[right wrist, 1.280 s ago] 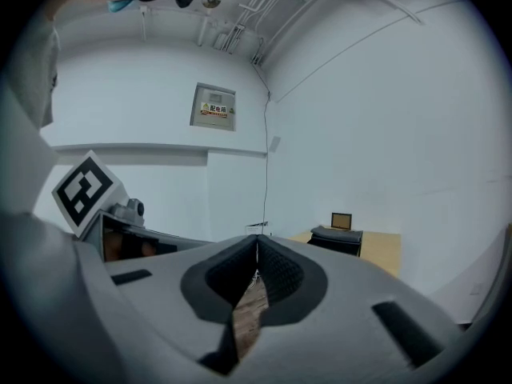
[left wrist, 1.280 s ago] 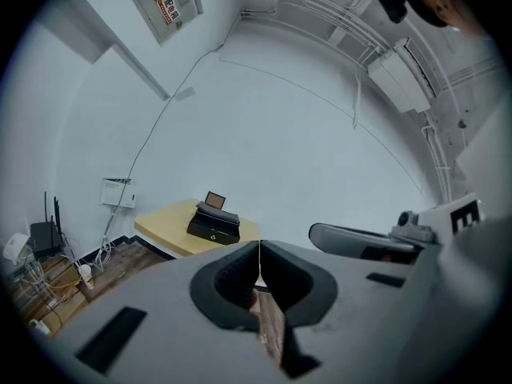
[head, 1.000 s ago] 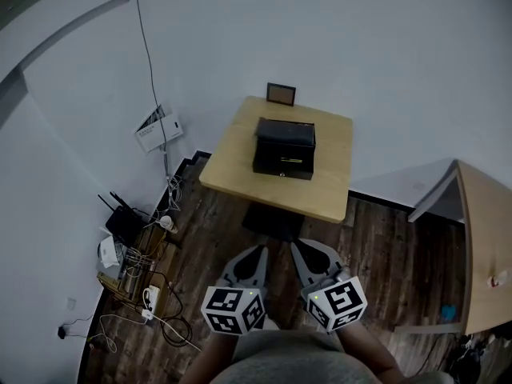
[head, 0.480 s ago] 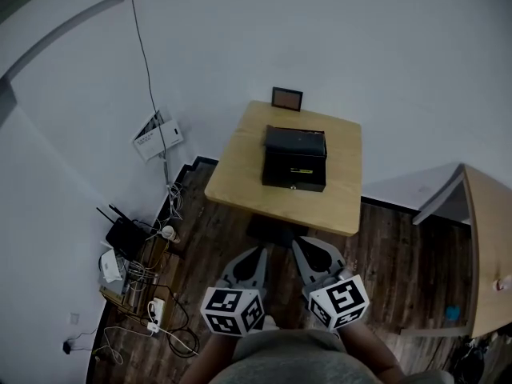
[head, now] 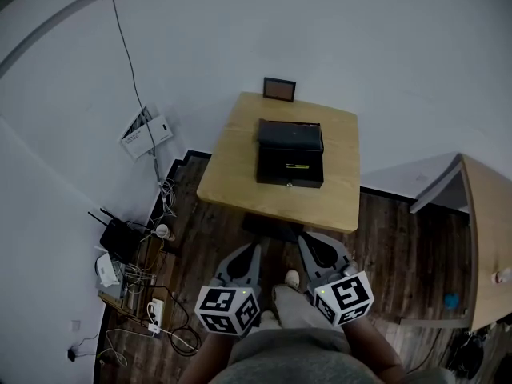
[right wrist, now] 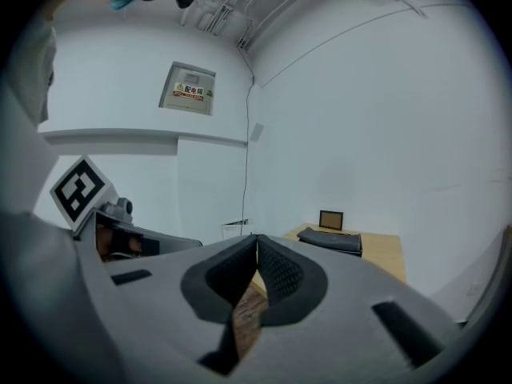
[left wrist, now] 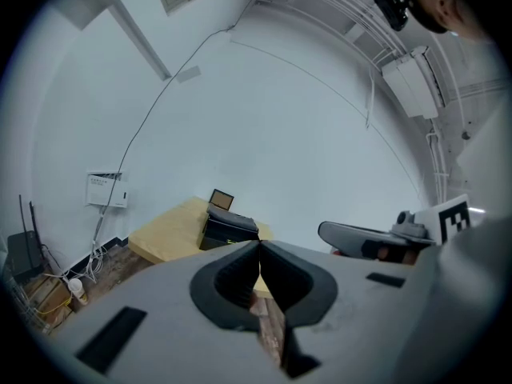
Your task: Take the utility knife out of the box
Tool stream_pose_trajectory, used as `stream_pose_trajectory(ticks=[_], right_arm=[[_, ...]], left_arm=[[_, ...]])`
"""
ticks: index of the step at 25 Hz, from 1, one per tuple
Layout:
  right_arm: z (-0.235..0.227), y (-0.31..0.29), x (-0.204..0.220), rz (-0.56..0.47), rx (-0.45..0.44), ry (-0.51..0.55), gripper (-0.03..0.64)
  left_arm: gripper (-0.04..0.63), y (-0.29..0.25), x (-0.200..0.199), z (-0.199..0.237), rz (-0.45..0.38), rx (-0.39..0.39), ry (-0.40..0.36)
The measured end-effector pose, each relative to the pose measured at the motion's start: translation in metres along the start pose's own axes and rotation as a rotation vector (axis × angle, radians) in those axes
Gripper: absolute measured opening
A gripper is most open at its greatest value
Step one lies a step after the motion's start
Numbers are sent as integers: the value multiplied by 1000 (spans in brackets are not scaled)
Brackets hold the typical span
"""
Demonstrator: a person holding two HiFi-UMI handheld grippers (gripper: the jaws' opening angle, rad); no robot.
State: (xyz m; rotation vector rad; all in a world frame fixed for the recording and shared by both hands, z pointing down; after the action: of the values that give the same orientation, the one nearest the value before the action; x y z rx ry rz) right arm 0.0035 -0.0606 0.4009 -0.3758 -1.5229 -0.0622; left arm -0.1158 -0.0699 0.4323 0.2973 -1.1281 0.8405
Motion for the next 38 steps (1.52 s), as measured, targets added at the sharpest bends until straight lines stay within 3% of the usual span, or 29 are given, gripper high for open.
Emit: stream_pose_trajectory(ticks=[26,38], right_arm=[[-118,-177,-41,4,-98,54,2],[-157,-241,-13,87,-160,128,2]], left_arm=[[3,-181,-66,71,-12,-50,25],[5,-228,-61,96,5,-112,68]])
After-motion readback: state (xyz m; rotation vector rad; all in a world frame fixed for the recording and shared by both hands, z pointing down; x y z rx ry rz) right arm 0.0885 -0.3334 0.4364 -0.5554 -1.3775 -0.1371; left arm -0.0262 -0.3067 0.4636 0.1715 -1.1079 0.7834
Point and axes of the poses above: the fingertips, and each gripper's own axes: y backward along the fingers, z to its left, x out of its underside, the point moved 3 cm from there along y, backward along the fingers, and after that the axes turned 10 degrees about x, right-handed, at the moved point
